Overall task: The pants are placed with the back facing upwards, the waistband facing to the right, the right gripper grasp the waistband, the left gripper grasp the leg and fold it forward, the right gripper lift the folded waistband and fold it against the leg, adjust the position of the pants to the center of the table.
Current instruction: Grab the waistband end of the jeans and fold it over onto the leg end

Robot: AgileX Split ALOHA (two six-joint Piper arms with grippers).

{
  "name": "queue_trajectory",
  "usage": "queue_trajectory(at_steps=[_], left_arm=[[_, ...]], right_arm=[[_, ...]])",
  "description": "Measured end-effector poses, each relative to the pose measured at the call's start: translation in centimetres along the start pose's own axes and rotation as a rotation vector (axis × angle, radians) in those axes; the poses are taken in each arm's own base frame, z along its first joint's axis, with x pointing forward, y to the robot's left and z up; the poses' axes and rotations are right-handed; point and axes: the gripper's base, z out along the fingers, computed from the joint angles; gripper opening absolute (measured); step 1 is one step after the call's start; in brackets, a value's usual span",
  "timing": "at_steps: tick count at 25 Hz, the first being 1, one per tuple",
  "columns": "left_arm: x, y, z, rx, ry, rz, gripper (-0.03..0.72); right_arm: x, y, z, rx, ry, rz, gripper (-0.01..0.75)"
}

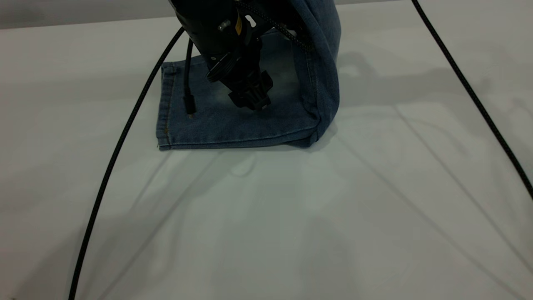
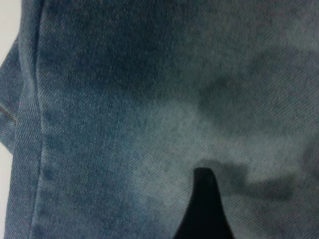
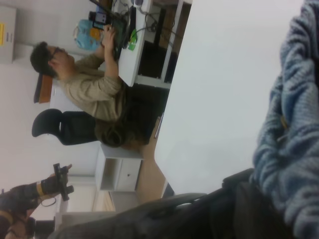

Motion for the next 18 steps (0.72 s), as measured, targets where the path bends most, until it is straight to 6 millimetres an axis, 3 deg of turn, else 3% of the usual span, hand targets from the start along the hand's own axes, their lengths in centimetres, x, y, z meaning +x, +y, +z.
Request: queue_trajectory(at_steps=[5,9,18], left_arm=[[-0.3,0.6,-1.2,-0.013,-0.001,-0.005,0.508],[-1.1,2.0,-3.7,-0.057,-0.034,0.003,0.508],[-2.0,6.1,-12.2,-0.218,-0.074,0.063,0.508]], right_arm=[[0.1,0.2,0.3,-0.007,0.007,-0.005,0.108],[0.1,0.2,0.3,-0.009,0.006,-0.004,0.108],[-0.1,1.3,0.2,-0.097,-0.009,0.003,0.108]])
